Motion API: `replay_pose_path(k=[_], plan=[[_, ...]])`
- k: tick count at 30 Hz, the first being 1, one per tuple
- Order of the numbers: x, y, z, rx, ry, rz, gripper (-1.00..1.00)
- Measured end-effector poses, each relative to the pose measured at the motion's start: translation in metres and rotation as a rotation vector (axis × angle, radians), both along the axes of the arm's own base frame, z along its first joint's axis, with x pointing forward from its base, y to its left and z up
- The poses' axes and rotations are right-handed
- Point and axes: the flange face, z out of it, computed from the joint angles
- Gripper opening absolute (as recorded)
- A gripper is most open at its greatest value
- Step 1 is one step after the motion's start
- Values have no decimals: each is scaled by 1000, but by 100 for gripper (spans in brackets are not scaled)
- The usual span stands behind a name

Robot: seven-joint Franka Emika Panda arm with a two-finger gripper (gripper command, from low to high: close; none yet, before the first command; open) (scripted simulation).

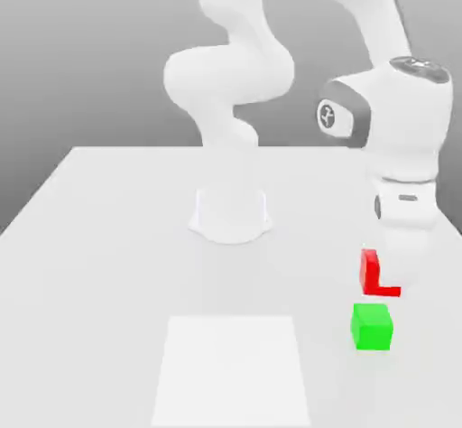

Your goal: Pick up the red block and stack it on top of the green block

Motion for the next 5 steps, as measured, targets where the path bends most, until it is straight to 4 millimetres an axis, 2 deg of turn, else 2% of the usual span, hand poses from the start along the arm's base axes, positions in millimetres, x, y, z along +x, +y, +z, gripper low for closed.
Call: replay_pose_path(k=[2,3,5], plan=[[0,-1,-21,-1,0,0,-100],[-1,-1,-27,-1,0,1,100],[-1,-1,-27,-1,0,1,100]])
